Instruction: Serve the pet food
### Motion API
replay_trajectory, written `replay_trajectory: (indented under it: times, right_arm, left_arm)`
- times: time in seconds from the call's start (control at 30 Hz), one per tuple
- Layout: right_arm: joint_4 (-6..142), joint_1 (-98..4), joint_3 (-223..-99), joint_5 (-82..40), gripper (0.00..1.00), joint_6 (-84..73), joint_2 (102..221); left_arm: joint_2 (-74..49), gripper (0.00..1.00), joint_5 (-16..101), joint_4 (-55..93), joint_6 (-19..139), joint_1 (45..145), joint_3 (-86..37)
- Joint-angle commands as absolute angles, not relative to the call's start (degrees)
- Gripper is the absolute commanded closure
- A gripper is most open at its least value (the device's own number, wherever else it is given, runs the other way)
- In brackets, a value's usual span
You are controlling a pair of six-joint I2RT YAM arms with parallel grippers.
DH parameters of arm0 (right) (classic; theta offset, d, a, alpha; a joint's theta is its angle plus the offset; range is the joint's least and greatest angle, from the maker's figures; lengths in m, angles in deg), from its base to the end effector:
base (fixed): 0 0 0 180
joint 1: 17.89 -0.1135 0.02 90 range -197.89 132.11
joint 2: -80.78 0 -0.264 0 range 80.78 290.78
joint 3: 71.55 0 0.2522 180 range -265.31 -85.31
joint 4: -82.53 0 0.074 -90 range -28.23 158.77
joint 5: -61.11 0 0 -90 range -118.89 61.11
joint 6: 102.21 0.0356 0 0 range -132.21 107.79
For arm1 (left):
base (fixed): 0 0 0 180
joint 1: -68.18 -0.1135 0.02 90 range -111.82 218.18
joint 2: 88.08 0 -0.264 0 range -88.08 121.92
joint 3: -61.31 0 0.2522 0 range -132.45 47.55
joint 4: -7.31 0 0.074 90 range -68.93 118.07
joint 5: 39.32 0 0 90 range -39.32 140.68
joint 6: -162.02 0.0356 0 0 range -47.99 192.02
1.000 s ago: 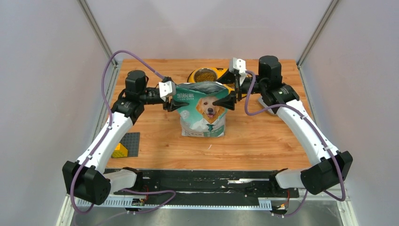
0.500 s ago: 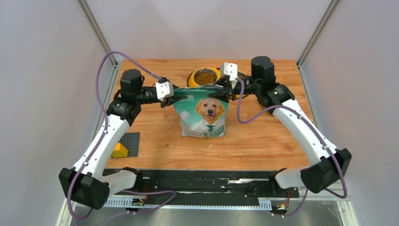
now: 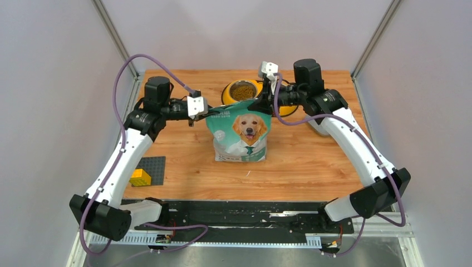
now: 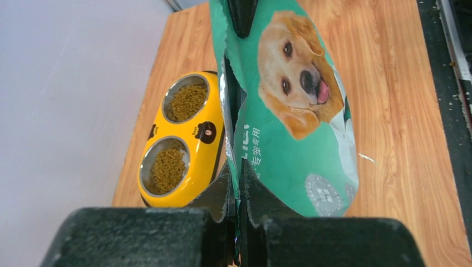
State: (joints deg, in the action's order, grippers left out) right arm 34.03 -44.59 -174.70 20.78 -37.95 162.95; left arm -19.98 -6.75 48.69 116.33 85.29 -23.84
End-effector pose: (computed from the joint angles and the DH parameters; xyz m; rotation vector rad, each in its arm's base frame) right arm 0.2608 0.1615 0.4205 -1.3204 1.4715 0.8906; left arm 0.2278 -0.1015 0.3940 1.4167 1.1812 -0.6621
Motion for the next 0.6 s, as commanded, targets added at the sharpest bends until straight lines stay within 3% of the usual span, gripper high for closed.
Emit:
replay_trajectory:
  times: [0.0, 0.23, 0.33, 0.4, 0.43, 0.5, 0.57]
  right_arm:
    - [28.46, -42.77, -180.28, 24.03, 1.00, -29.54, 164.76]
    - [21.89, -39.44, -175.42, 32.82, 1.00, -33.08, 165.10]
    - [20.43, -38.22, -174.49, 33.61, 0.99, -34.42, 165.24]
    - [20.35, -38.44, -175.54, 32.68, 0.79, -34.64, 165.58]
    - [20.55, -38.79, -176.26, 32.36, 0.67, -35.01, 165.57]
    - [21.84, -40.54, -178.22, 29.47, 0.50, -35.06, 165.12]
    - [24.19, -42.85, -179.42, 25.03, 0.39, -34.66, 164.40]
  left_arm:
    - [-17.13, 1.00, -5.87, 61.57, 120.38, 84.55, -30.99]
    - [-5.37, 1.00, -9.71, 93.94, 134.63, 82.09, -42.82]
    - [-1.19, 0.97, -9.68, 99.25, 136.08, 81.37, -43.84]
    - [-0.94, 0.87, -10.87, 99.03, 136.11, 81.36, -43.77]
    - [-1.22, 0.70, -12.43, 97.41, 135.59, 81.36, -43.59]
    - [-3.11, 0.57, -13.87, 91.70, 132.07, 81.37, -42.18]
    - [-6.31, 0.51, -14.03, 82.60, 126.31, 81.39, -39.40]
